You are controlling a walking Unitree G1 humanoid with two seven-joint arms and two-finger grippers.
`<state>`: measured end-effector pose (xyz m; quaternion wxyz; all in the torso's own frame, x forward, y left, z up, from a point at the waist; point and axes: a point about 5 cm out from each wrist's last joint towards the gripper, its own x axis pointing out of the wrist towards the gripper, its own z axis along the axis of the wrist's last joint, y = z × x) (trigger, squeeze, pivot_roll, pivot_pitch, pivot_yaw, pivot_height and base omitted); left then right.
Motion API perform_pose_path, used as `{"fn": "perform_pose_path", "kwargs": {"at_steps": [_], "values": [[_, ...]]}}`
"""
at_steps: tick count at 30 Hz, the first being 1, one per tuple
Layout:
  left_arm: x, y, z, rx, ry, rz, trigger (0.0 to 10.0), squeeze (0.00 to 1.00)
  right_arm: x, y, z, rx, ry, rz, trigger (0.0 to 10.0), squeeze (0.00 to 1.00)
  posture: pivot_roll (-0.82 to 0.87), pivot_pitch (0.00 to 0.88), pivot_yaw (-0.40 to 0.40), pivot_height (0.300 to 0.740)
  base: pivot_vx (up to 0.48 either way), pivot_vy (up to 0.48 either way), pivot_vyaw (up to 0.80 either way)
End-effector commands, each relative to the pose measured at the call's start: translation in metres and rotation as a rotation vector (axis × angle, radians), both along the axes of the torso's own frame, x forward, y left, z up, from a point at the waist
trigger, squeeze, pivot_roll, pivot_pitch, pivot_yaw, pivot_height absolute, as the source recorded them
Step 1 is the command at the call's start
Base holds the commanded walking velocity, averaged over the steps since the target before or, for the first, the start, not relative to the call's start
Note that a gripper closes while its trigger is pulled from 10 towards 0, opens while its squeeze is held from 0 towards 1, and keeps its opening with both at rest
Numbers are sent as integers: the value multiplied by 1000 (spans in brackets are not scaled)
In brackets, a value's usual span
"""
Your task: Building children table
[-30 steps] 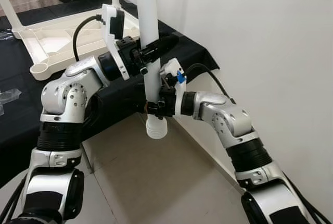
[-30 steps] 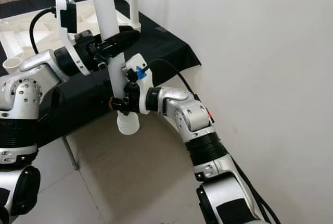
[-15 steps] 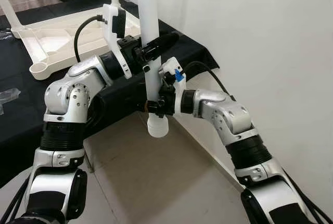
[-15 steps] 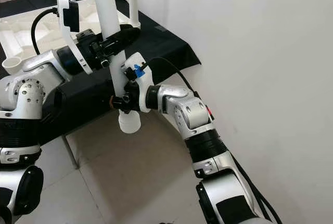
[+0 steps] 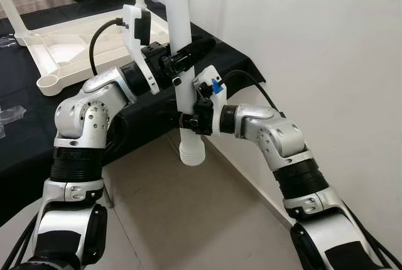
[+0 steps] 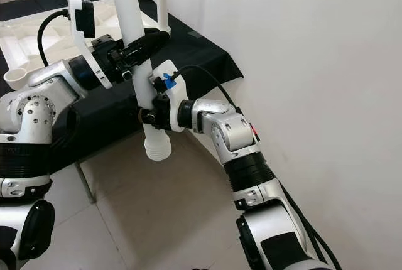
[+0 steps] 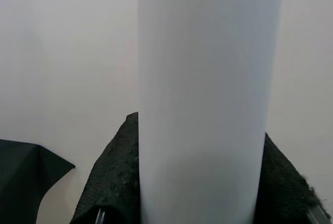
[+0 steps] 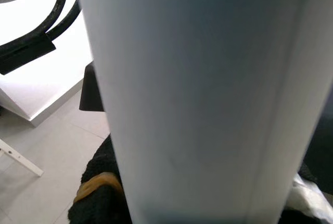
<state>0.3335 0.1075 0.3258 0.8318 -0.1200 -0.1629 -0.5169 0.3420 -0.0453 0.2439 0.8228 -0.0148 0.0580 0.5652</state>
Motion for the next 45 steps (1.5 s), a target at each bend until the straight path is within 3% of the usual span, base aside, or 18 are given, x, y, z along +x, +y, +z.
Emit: {"fn": "perform_pose_path", "kwargs": {"at_steps": [1,12,13,14,24,25,27,28,30,33,34,37,45], "values": [[-11,-25,20,-45,-105,-110,10000,0,-14,33,-2,13,35,141,0,0,-10,116,-51,740,0,0,0],[-9,-24,20,-31,-84,-88,10000,0,-14,35,-2,18,32,136,0,0,-5,118,-50,740,0,0,0],[-8,-25,19,-21,-74,-84,10000,298,-13,35,-2,20,33,131,0,0,-3,119,-49,740,0,0,0],[-8,-26,18,-5,-73,-95,10000,1000,-14,34,-2,20,33,130,0,0,-3,118,-49,740,0,0,0],[-7,-23,18,47,-110,-58,10000,1000,-9,27,-5,22,35,100,0,0,7,118,-49,740,0,0,0],[-6,-22,18,59,-116,-50,10000,173,-8,25,-6,21,35,90,0,0,7,118,-49,740,0,0,0],[-5,-20,18,74,-123,-30,10000,173,-5,22,-6,22,29,68,0,0,8,118,-50,740,0,0,0],[-3,-16,17,109,-141,11,10000,0,0,15,-7,18,24,28,0,0,11,114,-50,740,0,0,0],[-1,-14,16,133,-154,37,10000,0,3,11,-7,15,20,1,0,0,11,114,-50,740,0,0,0],[10,12,21,148,-189,200,10000,0,14,-11,-7,29,4,-115,0,0,13,110,-50,740,0,0,0],[10,12,21,148,-189,200,10000,0,14,-11,-7,29,4,-115,0,0,13,110,-50,740,0,0,0],[13,36,28,142,-210,304,10000,0,22,-31,-7,36,-4,-201,0,0,14,108,-53,740,0,0,0],[10,53,32,113,-218,363,10000,0,29,-56,-4,70,-31,-304,0,0,12,98,-53,740,0,0,0]]}}
